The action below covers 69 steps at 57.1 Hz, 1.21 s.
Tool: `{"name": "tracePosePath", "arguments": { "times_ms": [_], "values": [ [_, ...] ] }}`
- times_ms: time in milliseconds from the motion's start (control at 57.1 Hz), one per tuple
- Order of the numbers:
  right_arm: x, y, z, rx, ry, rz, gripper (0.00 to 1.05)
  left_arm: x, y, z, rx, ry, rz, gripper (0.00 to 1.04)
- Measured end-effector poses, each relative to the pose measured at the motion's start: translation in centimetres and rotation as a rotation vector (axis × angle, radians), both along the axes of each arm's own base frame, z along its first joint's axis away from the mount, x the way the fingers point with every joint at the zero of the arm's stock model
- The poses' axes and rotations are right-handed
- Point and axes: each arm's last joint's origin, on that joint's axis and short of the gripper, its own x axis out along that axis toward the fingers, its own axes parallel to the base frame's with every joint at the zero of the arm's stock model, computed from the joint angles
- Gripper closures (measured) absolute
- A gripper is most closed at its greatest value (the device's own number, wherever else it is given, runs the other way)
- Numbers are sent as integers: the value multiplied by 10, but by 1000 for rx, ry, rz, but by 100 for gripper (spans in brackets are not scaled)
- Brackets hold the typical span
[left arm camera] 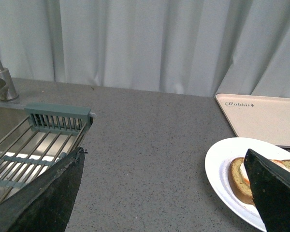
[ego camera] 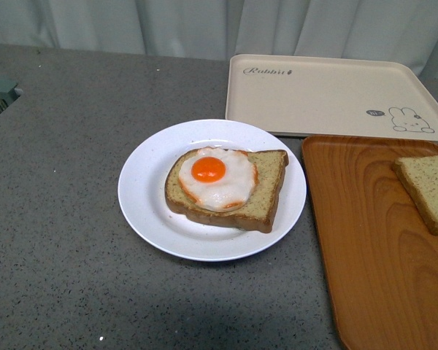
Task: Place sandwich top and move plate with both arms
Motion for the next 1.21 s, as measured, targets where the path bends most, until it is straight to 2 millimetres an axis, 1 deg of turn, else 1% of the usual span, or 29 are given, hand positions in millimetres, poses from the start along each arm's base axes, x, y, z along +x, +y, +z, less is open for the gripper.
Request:
{"name": "tracePosePath", "arguments": {
  "times_ms": [245,525,700,858,1068,1208],
  "values": [
    [-1,3,-12,44,4,-22,9,0,0,0,0,0,0,6],
    [-2,3,-30,160,-23,-45,9,0,0,0,0,0,0,6],
    [-2,2,-34,181,-35,-58,9,0,0,0,0,0,0,6],
    [-1,3,-43,209,-24,-73,9,0,0,0,0,0,0,6],
    [0,4,-50,235,-29,-88,9,0,0,0,0,0,0,6],
    [1,6,-53,237,-30,-88,9,0,0,0,0,0,0,6]
  ]
}}
